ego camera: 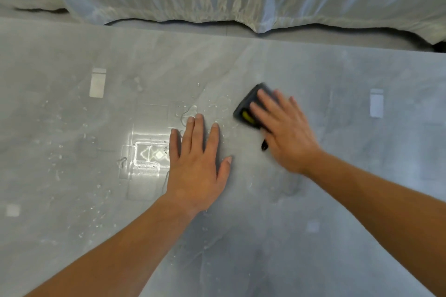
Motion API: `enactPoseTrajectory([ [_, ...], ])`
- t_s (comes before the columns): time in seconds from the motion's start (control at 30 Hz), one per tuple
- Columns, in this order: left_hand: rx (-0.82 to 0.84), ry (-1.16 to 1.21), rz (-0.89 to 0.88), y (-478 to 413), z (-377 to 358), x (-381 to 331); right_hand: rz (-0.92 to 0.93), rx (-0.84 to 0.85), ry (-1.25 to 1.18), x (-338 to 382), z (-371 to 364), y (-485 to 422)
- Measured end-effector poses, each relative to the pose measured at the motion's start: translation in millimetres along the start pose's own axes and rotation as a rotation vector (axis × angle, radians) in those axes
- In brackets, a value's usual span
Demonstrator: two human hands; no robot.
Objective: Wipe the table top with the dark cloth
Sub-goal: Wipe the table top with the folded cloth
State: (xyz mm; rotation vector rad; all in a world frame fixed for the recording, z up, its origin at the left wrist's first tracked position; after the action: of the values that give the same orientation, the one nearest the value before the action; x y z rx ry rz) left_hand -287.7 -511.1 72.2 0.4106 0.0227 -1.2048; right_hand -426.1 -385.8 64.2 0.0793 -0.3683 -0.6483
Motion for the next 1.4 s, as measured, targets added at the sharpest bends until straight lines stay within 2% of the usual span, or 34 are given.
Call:
enactPoseTrajectory([
  [0.1,0.021,-0.013,-0.014,0.5,-3.6,0.8,-0.376,-0.129,-0.089,-44.1,19.0,-24.9],
  [0.17,0.034,-0.017,-0.014,0.4,-5.4,1.7,-0.463,-0.165,-0.079,-35.1,16.2,-23.3],
  [0.23,0.046,-0.013,-0.012,0.2,-6.3,1.7,-0.35,-0.148,-0.034,-1.5,2.7,-3.0],
  [0.3,0.054,-0.012,-0.011,-0.4,-5.6,1.6,-0.141,-0.084,0.018,34.4,-15.5,30.1],
  [0.4,0.048,-0.022,-0.027,-1.8,-1.3,0.7,0.032,-0.002,0.044,31.4,-20.6,53.5],
  [0.47,0.042,-0.025,-0.05,-1.4,1.3,-2.8,-0.096,-0.04,0.011,-0.7,-8.7,43.1],
  [0.53,0.026,0.0,-0.072,2.4,4.1,-8.1,-0.357,-0.116,-0.057,-32.1,3.9,33.0],
  [0.6,0.009,0.034,-0.092,10.3,6.1,-13.5,-0.502,-0.163,-0.073,-30.6,3.0,34.0],
  [0.67,0.013,0.055,-0.107,22.7,4.9,-17.2,-0.437,-0.159,-0.042,0.6,-8.8,47.2],
  [0.77,0.041,0.056,-0.122,43.5,0.2,-16.3,-0.152,-0.048,0.036,51.5,-37.1,84.7],
  [0.87,0.07,0.026,-0.125,61.0,-4.3,-10.3,0.011,0.022,0.064,48.9,-38.9,97.1],
  [0.93,0.082,0.021,-0.143,69.4,-7.8,-7.9,-0.071,-0.01,0.042,23.3,-27.2,82.9],
  [1.03,0.075,0.015,-0.19,78.4,-10.5,-9.6,-0.421,-0.118,-0.046,-16.4,-8.6,63.3],
  [1.1,0.094,0.002,-0.212,84.1,-14.3,-11.4,-0.527,-0.155,-0.063,-6.1,-12.6,66.5],
  [1.17,0.13,-0.017,-0.216,89.4,-19.4,-9.6,-0.452,-0.144,-0.025,30.8,-26.4,84.0],
  [1.23,0.153,-0.044,-0.219,92.4,-22.8,-6.9,-0.267,-0.057,0.016,72.1,-45.9,112.2],
  [1.3,0.15,-0.059,-0.232,91.7,-24.4,-5.4,-0.083,0.027,0.044,83.4,-52.9,129.1],
  [1.33,0.149,-0.061,-0.239,91.6,-25.3,-4.7,-0.043,0.043,0.055,75.8,-50.1,128.3],
  [1.4,0.15,-0.061,-0.254,91.4,-28.1,-2.8,-0.162,0.024,0.05,43.5,-38.3,116.6],
])
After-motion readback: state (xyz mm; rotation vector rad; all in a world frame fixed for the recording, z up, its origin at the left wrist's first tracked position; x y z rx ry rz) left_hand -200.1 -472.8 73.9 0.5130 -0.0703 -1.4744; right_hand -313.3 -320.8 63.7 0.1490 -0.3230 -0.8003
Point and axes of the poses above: each hand's wrist, its own y-axis away from the middle knuckle, its own z-axis out of the back of the hand, x = y × z, the point moved 9 cm from there along -y, towards the middle knuckle
